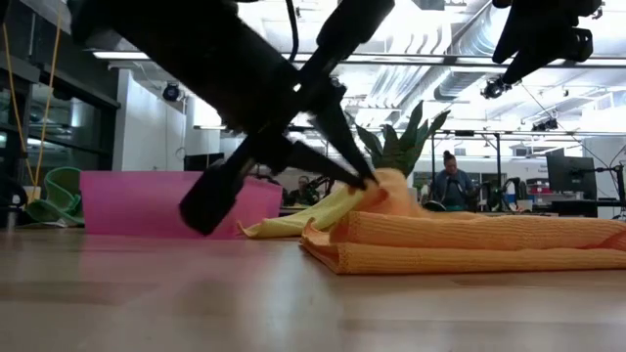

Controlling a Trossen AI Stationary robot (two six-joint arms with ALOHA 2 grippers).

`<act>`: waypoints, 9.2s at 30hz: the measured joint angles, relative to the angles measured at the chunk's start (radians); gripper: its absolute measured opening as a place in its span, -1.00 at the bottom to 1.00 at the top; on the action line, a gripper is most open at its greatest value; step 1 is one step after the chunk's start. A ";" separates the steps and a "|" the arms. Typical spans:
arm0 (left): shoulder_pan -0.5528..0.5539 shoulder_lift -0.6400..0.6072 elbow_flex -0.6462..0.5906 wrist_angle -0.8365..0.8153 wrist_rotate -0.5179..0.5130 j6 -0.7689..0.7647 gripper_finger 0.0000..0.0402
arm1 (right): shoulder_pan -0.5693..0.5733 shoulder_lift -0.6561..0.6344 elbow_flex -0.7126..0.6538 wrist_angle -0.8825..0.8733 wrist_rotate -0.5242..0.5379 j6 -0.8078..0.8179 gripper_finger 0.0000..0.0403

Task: Fold microfiber towels
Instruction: Fold the orange microfiber cloth

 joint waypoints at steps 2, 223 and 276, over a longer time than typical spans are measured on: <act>-0.001 0.000 0.000 -0.035 0.011 0.004 -1.00 | 0.000 0.000 0.000 0.000 0.000 0.000 -0.06; -0.402 -0.866 0.000 0.007 -0.120 1.620 -1.00 | 0.161 0.339 -0.163 0.302 -0.095 0.889 -1.00; -0.343 -0.866 0.000 0.000 -0.116 1.572 -1.00 | -0.051 0.409 -0.164 0.629 -0.311 0.007 -0.93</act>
